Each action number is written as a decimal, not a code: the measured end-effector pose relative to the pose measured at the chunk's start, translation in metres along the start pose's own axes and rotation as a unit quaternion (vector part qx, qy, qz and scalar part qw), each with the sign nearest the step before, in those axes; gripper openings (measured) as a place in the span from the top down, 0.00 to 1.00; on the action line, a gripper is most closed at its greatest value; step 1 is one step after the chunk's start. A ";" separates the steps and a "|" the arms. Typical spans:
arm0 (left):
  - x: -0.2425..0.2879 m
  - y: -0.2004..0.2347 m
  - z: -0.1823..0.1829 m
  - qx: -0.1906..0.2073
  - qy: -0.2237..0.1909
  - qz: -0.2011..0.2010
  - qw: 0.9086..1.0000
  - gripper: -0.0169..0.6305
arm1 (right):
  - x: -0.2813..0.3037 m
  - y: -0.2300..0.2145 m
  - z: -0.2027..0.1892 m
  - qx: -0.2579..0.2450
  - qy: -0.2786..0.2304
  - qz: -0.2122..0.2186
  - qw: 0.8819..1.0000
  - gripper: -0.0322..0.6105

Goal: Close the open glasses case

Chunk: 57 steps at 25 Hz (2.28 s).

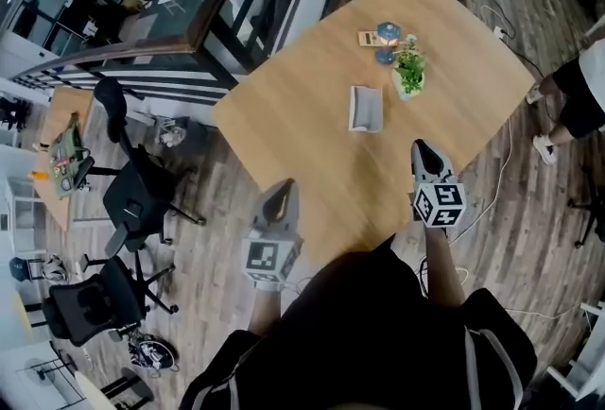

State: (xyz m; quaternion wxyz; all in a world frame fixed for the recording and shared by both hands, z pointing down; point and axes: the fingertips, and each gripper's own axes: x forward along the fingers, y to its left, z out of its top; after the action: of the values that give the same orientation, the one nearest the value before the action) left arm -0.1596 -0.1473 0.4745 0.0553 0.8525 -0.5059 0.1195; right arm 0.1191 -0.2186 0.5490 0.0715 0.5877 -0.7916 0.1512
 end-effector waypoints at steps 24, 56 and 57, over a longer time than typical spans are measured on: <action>0.019 0.007 -0.031 -0.012 0.057 0.011 0.998 0.98 | 0.237 -0.059 -0.176 0.194 0.190 -0.053 0.961 0.68; 0.006 0.011 -0.048 -0.025 0.068 0.015 0.997 0.98 | 0.244 0.017 -0.197 -0.260 0.292 0.031 0.920 0.86; 0.006 0.010 -0.047 -0.025 0.068 0.015 0.997 0.98 | 0.245 0.011 -0.195 -0.207 0.288 0.021 0.935 0.92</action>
State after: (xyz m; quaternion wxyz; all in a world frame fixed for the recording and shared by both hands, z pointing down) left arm -0.1726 -0.1472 0.5215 0.1088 0.8332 -0.5165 0.1650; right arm 0.0226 -0.3753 0.8022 0.4130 0.4747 -0.7630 0.1482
